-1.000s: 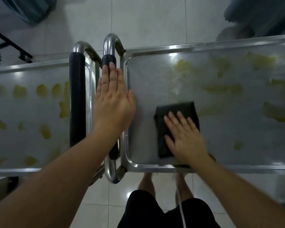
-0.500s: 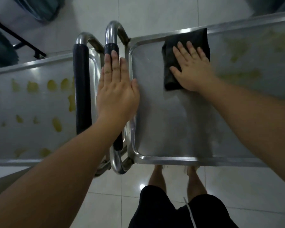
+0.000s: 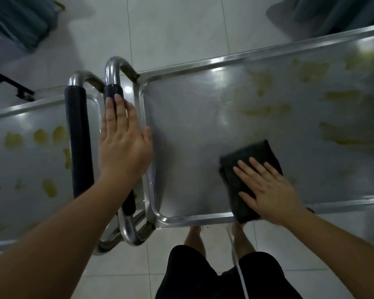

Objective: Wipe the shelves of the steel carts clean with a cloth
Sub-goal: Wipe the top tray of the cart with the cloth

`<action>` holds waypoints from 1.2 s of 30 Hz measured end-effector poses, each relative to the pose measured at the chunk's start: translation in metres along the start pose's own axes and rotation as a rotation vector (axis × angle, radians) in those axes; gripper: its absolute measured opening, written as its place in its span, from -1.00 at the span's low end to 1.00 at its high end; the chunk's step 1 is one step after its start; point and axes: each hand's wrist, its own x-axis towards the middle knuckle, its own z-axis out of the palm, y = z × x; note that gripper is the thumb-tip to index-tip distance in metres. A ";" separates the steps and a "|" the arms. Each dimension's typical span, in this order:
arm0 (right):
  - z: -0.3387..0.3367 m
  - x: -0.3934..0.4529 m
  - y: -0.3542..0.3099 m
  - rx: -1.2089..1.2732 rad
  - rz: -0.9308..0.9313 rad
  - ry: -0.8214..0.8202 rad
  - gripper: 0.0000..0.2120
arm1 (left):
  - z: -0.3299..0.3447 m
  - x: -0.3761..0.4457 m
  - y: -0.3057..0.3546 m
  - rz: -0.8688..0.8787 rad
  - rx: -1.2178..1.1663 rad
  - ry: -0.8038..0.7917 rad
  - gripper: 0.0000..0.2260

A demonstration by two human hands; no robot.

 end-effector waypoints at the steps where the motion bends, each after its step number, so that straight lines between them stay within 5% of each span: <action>1: -0.006 0.019 0.011 -0.004 0.006 0.035 -0.35 | 0.000 0.000 0.001 0.000 0.009 0.006 -0.34; 13: -0.104 0.241 0.092 0.049 0.175 0.070 -0.30 | -0.003 0.002 0.006 -0.049 0.051 -0.014 -0.38; 18: -0.093 0.195 0.078 0.032 0.149 0.045 -0.31 | -0.005 0.001 0.007 -0.051 0.036 0.002 -0.39; 27: 0.006 -0.054 0.053 -0.014 0.060 -0.044 -0.32 | -0.011 0.000 0.011 -0.061 0.004 0.004 -0.42; 36: -0.049 0.066 0.136 -0.011 0.081 0.082 -0.32 | -0.008 0.000 0.006 -0.052 -0.003 0.002 -0.37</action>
